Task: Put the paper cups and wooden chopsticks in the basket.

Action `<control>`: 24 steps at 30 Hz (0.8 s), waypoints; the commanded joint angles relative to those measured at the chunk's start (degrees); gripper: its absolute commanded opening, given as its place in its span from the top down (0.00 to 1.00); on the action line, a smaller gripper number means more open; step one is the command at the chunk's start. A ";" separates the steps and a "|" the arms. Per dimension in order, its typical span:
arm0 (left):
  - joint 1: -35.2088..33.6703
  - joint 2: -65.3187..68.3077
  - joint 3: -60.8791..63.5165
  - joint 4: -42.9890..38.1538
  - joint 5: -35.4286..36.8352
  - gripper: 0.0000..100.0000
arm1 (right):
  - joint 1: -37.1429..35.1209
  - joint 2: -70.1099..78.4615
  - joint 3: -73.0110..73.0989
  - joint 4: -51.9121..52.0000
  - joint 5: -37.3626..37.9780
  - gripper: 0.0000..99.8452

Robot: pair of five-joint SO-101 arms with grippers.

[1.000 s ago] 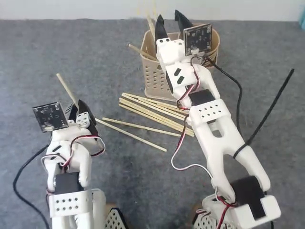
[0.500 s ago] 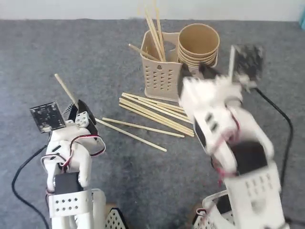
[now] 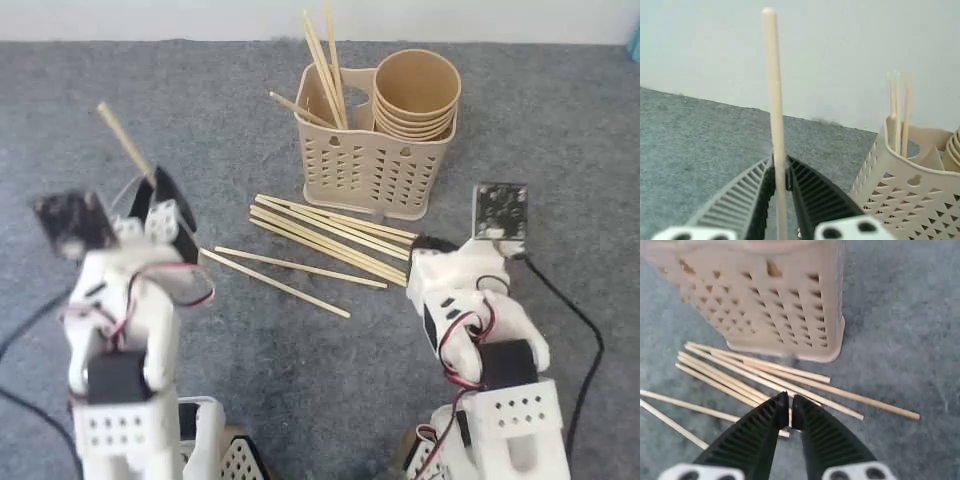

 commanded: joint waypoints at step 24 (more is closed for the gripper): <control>23.74 60.75 -66.51 -22.77 -11.43 0.99 | 6.02 -2.86 16.44 -17.71 8.18 0.99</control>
